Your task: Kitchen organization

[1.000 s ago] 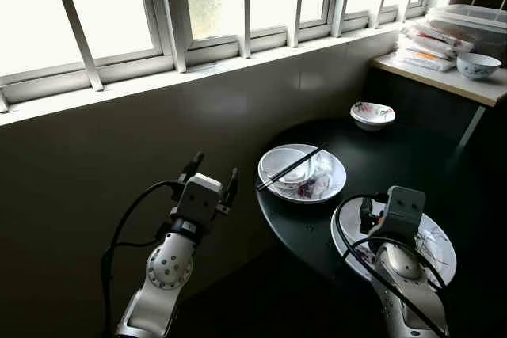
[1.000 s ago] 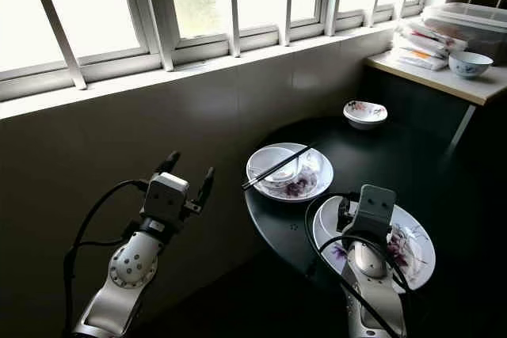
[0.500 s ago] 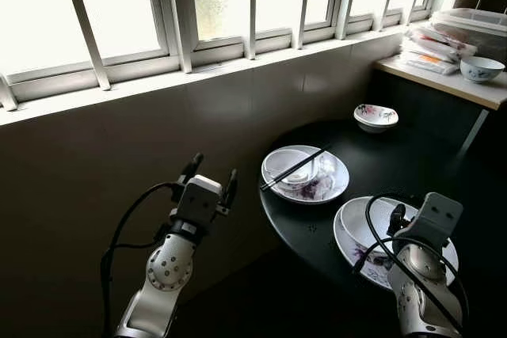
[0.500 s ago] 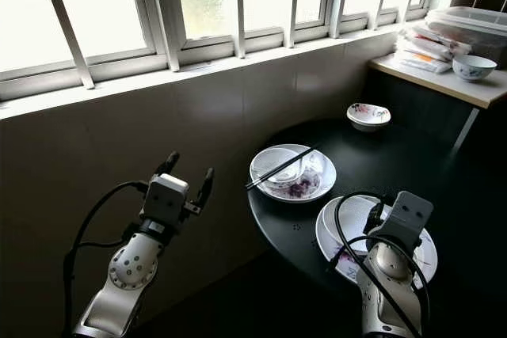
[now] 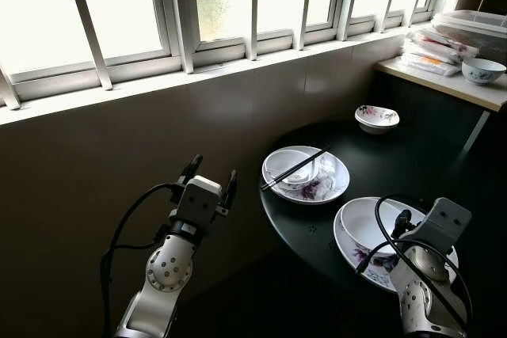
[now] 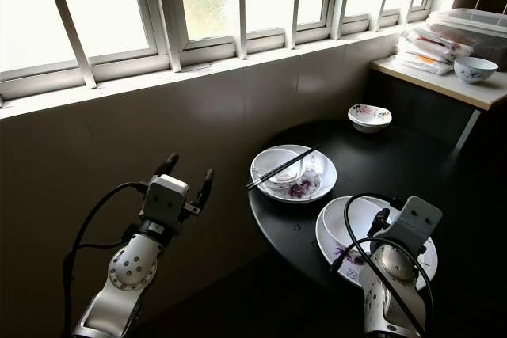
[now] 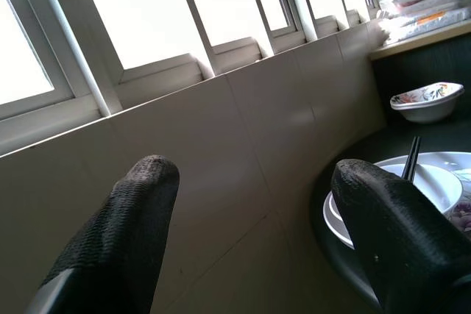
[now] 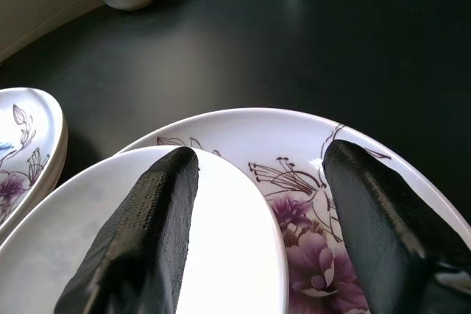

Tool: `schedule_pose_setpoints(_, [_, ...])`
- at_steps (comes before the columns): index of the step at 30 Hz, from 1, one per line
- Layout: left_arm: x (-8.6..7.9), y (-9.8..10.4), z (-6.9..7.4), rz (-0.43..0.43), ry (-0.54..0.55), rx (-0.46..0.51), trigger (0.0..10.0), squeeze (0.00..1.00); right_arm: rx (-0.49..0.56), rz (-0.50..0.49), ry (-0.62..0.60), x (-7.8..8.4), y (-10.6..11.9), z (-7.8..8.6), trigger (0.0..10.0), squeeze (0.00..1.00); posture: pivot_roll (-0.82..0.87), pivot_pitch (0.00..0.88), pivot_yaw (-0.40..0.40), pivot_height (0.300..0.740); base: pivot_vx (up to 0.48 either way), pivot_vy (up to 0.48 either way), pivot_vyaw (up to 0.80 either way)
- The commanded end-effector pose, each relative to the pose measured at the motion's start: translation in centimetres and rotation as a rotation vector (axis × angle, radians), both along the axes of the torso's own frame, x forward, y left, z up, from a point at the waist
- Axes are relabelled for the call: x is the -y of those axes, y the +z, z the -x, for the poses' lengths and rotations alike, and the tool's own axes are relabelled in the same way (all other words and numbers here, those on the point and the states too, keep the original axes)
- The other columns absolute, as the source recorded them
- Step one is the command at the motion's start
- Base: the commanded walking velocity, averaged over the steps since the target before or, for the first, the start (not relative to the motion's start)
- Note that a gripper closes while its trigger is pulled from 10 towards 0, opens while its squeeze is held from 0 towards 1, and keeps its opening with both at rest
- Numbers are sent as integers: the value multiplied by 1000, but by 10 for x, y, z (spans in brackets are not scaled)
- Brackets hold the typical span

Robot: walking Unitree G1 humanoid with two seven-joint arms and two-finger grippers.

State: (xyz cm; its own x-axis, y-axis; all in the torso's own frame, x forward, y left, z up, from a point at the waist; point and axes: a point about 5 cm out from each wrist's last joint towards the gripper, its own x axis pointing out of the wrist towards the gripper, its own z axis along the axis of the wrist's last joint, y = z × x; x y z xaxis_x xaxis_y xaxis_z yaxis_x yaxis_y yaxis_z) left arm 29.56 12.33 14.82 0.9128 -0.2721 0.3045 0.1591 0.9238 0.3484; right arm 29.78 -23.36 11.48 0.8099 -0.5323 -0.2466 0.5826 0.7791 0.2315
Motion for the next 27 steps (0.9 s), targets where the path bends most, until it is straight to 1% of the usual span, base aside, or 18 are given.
schedule_pose_setpoints(1, [-1,2,0,-4,6,10,10000,0,-16,-34,0,-2,-3,-2,10000,0,-73,0,-19,736,0,0,0])
schedule_pose_setpoints(3, [-1,2,0,-6,6,9,10000,0,-32,-58,5,-4,-7,-2,10000,0,-73,0,-19,736,0,0,0])
schedule_pose_setpoints(6, [-1,2,0,-6,6,9,10000,0,-56,-128,23,-8,-15,-3,10000,0,-73,0,-19,736,0,0,0])
schedule_pose_setpoints(8, [-2,2,0,-7,7,9,10000,0,-53,-159,52,-12,-16,-8,10000,0,-71,0,-19,736,0,0,0])
schedule_pose_setpoints(10, [-2,2,0,-7,7,9,10000,0,-53,-163,54,-13,-16,-8,10000,0,-71,0,-19,736,0,0,0])
schedule_pose_setpoints(12, [-1,2,-1,-8,7,9,10000,0,-59,-199,55,-14,-17,-11,10000,0,-71,0,-19,736,0,0,0])
schedule_pose_setpoints(15, [-2,2,-1,-9,9,9,10000,0,-60,-215,69,-16,-18,-13,10000,0,-66,0,-20,736,0,0,0])
schedule_pose_setpoints(17, [-3,2,-1,-12,14,10,10000,0,-63,-259,88,-19,-21,-15,10000,0,-64,0,-21,736,0,0,0])
schedule_pose_setpoints(23, [-3,2,-1,-14,15,11,10000,0,-62,-290,94,-21,-21,-16,10000,0,-61,0,-21,736,0,0,0])
schedule_pose_setpoints(24, [-3,2,-1,-15,15,10,10000,0,-73,-324,92,-24,-23,-17,10000,0,-61,0,-21,736,0,0,0])
schedule_pose_setpoints(26, [-2,2,-1,-16,14,9,10000,0,-82,-348,95,-26,-25,-17,10000,0,-62,0,-20,736,0,0,0])
schedule_pose_setpoints(27, [-2,2,-1,-17,14,10,10000,0,-86,-365,94,-27,-27,-16,9294,0,-62,0,-20,736,0,0,0])
